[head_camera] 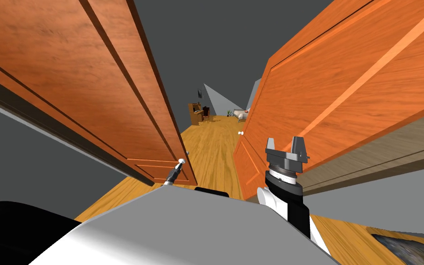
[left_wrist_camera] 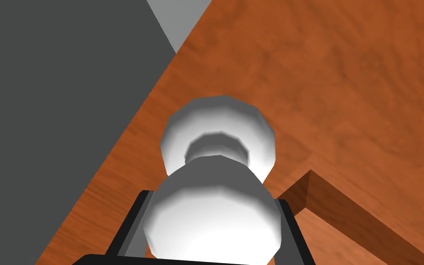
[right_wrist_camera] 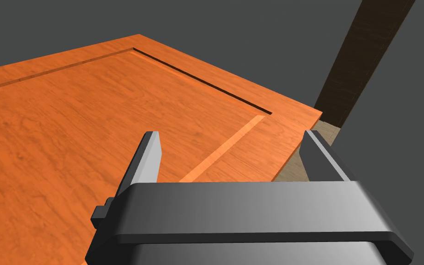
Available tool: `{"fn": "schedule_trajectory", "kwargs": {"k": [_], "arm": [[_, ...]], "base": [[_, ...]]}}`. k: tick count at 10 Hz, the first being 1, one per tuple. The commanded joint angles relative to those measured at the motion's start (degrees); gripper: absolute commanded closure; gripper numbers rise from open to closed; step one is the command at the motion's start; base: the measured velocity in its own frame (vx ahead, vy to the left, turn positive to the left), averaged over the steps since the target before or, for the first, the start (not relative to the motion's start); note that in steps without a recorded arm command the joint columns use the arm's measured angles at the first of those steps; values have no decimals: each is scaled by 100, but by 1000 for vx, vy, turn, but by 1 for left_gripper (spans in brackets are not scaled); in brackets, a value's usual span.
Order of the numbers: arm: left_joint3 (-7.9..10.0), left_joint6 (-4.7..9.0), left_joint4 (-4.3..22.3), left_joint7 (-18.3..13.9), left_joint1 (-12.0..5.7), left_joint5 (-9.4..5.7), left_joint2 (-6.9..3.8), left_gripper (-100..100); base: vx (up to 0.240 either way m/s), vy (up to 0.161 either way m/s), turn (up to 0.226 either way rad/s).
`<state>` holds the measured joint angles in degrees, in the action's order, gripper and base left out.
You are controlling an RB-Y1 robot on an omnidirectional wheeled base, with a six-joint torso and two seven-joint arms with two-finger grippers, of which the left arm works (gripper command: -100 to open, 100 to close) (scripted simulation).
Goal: Push the door open
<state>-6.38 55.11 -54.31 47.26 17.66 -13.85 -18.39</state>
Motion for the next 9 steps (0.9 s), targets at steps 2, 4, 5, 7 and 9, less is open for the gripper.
{"fn": "schedule_trajectory", "kwargs": {"k": [2, 4, 5, 7, 9], "arm": [[102, -17, 7, -398, -58, -92, 15, 100], [131, -31, 28, -645, -96, -135, 43, 100], [160, -46, 48, -833, -134, -178, 70, 100], [190, -60, 69, -1092, -173, -221, 98, 100], [222, -76, 92, -1344, -215, -269, 128, 100]], "base": [[24, 5, 0], [36, 10, -30], [27, 13, -10], [27, 2, -13], [36, 8, -7]]}}
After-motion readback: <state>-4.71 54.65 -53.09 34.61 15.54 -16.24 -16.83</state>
